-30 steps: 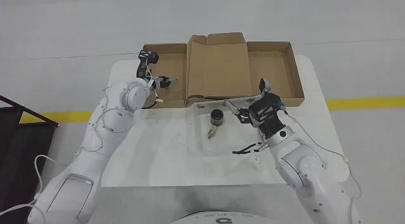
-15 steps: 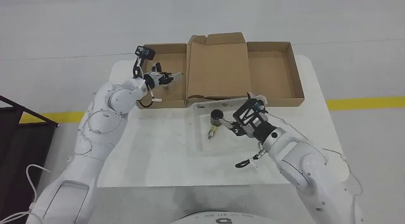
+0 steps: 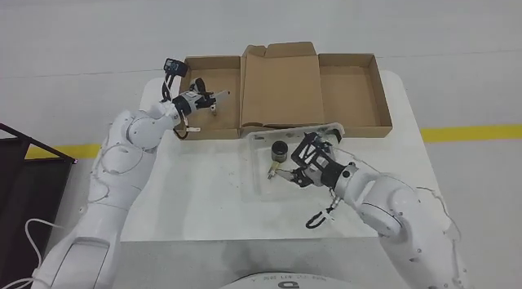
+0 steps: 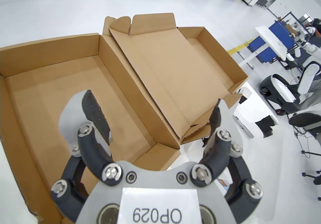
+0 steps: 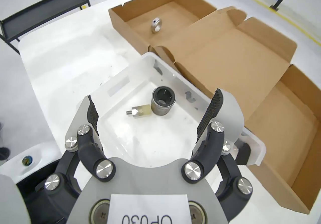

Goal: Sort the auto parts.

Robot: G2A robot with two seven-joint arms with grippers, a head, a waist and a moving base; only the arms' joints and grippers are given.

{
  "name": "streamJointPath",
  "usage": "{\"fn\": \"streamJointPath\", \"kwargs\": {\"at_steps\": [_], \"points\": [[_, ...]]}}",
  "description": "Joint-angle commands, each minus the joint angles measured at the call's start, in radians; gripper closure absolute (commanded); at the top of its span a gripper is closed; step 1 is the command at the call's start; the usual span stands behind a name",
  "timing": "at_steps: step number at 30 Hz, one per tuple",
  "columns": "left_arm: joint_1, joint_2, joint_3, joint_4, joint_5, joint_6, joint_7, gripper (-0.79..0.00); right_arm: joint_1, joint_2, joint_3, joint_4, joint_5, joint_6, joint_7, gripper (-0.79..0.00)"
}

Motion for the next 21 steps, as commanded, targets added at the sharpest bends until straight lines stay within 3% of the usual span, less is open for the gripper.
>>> {"fn": "streamJointPath", "kwargs": {"at_steps": [1,3,4,5,6,12,18,21], "points": [[0.000,0.000,0.000,0.000,0.000,0.000,0.000,-0.785,0.048,-0.004,-0.031,0.026,0.018,0.039,0.116,-0.511],[0.000,0.000,0.000,0.000,0.000,0.000,0.000,-0.785,0.102,-0.011,-0.066,0.063,0.045,0.088,0.204,-0.391],[0.000,0.000,0.000,0.000,0.000,0.000,0.000,-0.785,0.132,-0.014,-0.083,0.081,0.056,0.108,0.241,-0.403],[0.000,0.000,0.000,0.000,0.000,0.000,0.000,-0.785,0.160,-0.018,-0.097,0.101,0.071,0.131,0.265,-0.499],[0.000,0.000,0.000,0.000,0.000,0.000,0.000,-0.785,0.188,-0.022,-0.112,0.121,0.085,0.152,0.290,-0.514],[0.000,0.000,0.000,0.000,0.000,0.000,0.000,-0.785,0.300,-0.040,-0.176,0.197,0.137,0.235,0.374,-0.533],[0.000,0.000,0.000,0.000,0.000,0.000,0.000,-0.785,0.370,-0.053,-0.204,0.265,0.183,0.306,0.394,-0.453],[0.000,0.000,0.000,0.000,0.000,0.000,0.000,-0.785,0.404,-0.059,-0.209,0.309,0.227,0.336,0.400,-0.502]]}}
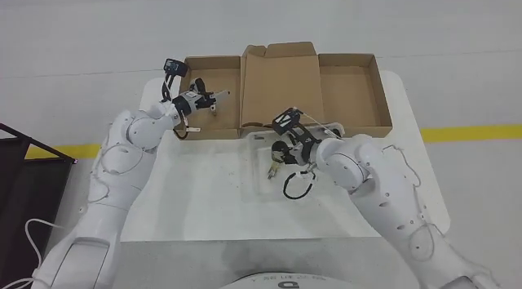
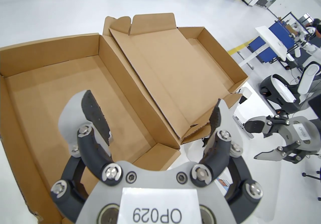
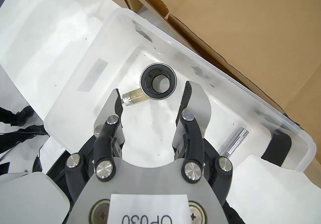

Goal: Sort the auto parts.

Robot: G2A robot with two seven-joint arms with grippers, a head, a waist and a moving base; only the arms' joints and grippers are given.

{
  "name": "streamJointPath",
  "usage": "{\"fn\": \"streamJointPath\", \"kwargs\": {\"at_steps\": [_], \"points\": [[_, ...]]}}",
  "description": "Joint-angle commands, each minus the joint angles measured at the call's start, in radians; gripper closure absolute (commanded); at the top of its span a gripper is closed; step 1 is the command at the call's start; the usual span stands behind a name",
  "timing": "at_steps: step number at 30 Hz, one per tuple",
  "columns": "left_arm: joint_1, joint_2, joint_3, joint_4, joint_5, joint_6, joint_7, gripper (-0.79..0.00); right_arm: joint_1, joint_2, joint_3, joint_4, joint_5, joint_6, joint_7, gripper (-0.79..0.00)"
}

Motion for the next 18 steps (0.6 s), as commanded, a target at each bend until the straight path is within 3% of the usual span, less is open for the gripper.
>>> {"fn": "streamJointPath", "kwargs": {"at_steps": [1,4,7,18], "points": [[0.000,0.000,0.000,0.000,0.000,0.000,0.000,-0.785,0.020,-0.003,-0.003,0.027,0.018,0.016,0.003,-0.508],[0.000,0.000,0.000,0.000,0.000,0.000,0.000,-0.785,0.051,-0.009,-0.012,0.070,0.039,0.040,0.008,-0.496],[0.000,0.000,0.000,0.000,0.000,0.000,0.000,-0.785,0.077,-0.013,-0.027,0.104,0.044,0.057,0.016,-0.394],[0.000,0.000,0.000,0.000,0.000,0.000,0.000,-0.785,0.125,-0.026,-0.072,0.188,0.004,0.115,0.016,-0.326]]}}
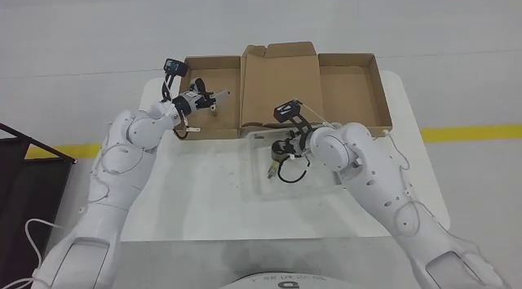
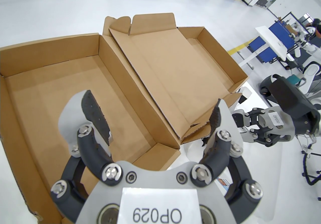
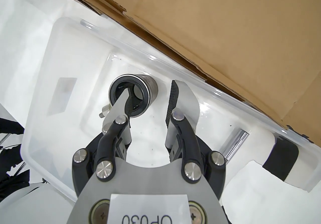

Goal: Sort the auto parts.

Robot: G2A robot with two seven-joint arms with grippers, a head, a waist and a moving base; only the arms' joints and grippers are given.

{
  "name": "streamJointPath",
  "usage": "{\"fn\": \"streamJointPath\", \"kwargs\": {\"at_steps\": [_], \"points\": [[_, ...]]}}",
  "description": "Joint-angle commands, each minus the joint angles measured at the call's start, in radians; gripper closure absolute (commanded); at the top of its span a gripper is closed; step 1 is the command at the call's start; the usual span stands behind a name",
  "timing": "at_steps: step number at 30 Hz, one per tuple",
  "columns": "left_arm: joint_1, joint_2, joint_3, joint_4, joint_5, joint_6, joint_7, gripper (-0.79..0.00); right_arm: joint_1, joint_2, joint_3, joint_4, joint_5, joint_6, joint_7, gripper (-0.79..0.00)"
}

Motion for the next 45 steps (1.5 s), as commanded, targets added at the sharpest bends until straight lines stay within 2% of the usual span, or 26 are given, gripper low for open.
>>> {"fn": "streamJointPath", "kwargs": {"at_steps": [1,18,20,22,23,31,36,40,42,45], "points": [[0.000,0.000,0.000,0.000,0.000,0.000,0.000,-0.785,0.003,-0.001,-0.004,0.007,-0.003,0.005,0.000,-0.323],[0.000,0.000,0.000,0.000,0.000,0.000,0.000,-0.785,0.046,-0.013,-0.034,0.079,0.000,0.014,0.027,-0.280],[0.000,0.000,0.000,0.000,0.000,0.000,0.000,-0.785,0.051,-0.014,-0.037,0.085,0.006,0.009,0.032,-0.240],[0.000,0.000,0.000,0.000,0.000,0.000,0.000,-0.785,0.053,-0.015,-0.037,0.090,0.010,0.001,0.036,-0.099],[0.000,0.000,0.000,0.000,0.000,0.000,0.000,-0.785,0.054,-0.014,-0.036,0.091,0.010,-0.002,0.038,0.000],[0.000,0.000,0.000,0.000,0.000,0.000,0.000,-0.785,0.001,0.002,0.015,0.004,0.030,-0.064,0.036,0.000],[0.000,0.000,0.000,0.000,0.000,0.000,0.000,-0.785,-0.119,0.035,0.124,-0.144,0.119,-0.240,0.007,0.000],[0.000,0.000,0.000,0.000,0.000,0.000,0.000,-0.785,-0.291,0.069,0.306,-0.301,0.271,-0.501,-0.172,0.000],[0.000,0.000,0.000,0.000,0.000,0.000,0.000,-0.785,-0.380,0.084,0.402,-0.336,0.342,-0.637,-0.236,0.000],[0.000,0.000,0.000,0.000,0.000,0.000,0.000,-0.785,-0.474,0.101,0.508,-0.368,0.416,-0.772,-0.292,0.000]]}}
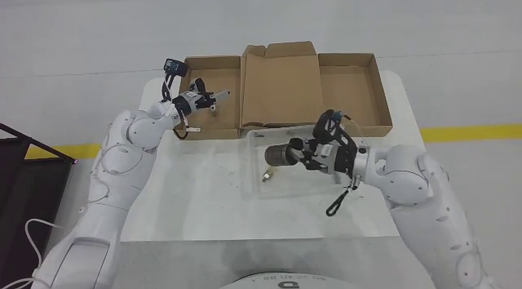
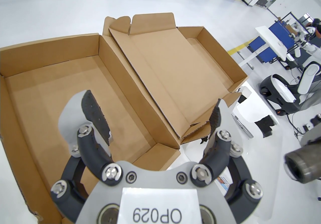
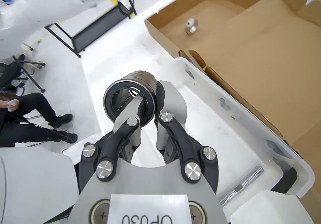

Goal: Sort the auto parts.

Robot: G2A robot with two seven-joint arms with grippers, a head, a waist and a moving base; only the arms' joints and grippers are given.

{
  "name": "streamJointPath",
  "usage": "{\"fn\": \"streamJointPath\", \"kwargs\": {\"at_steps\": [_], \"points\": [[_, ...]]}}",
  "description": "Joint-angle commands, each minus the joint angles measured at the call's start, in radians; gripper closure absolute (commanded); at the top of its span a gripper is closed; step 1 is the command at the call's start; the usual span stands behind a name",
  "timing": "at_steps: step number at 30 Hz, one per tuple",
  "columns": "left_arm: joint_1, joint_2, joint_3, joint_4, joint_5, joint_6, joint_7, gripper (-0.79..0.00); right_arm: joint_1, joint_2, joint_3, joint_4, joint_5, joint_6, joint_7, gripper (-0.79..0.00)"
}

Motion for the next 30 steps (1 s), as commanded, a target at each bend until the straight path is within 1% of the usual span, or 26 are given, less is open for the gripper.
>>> {"fn": "streamJointPath", "kwargs": {"at_steps": [1,4,8,12,24,25,27,30], "points": [[0.000,0.000,0.000,0.000,0.000,0.000,0.000,-0.785,-0.052,0.008,0.062,-0.012,0.038,-0.080,-0.021,0.000],[0.000,0.000,0.000,0.000,0.000,0.000,0.000,-0.785,-0.083,0.017,0.093,-0.019,0.074,-0.128,-0.024,0.000],[0.000,0.000,0.000,0.000,0.000,0.000,0.000,-0.785,-0.093,0.026,0.105,-0.021,0.099,-0.147,-0.022,0.000],[0.000,0.000,0.000,0.000,0.000,0.000,0.000,-0.785,-0.089,0.032,0.110,-0.013,0.109,-0.132,-0.036,0.000],[0.000,0.000,0.000,0.000,0.000,0.000,0.000,-0.785,-0.089,0.032,0.108,-0.012,0.115,-0.128,-0.043,0.000],[0.000,0.000,0.000,0.000,0.000,0.000,0.000,-0.785,-0.086,0.030,0.099,0.001,0.160,-0.111,-0.071,0.000],[0.000,0.000,0.000,0.000,0.000,0.000,0.000,-0.785,-0.058,0.032,0.090,0.039,0.261,-0.079,-0.079,0.000],[0.000,0.000,0.000,0.000,0.000,0.000,0.000,-0.785,0.000,0.037,0.075,0.100,0.445,-0.011,-0.031,0.000]]}}
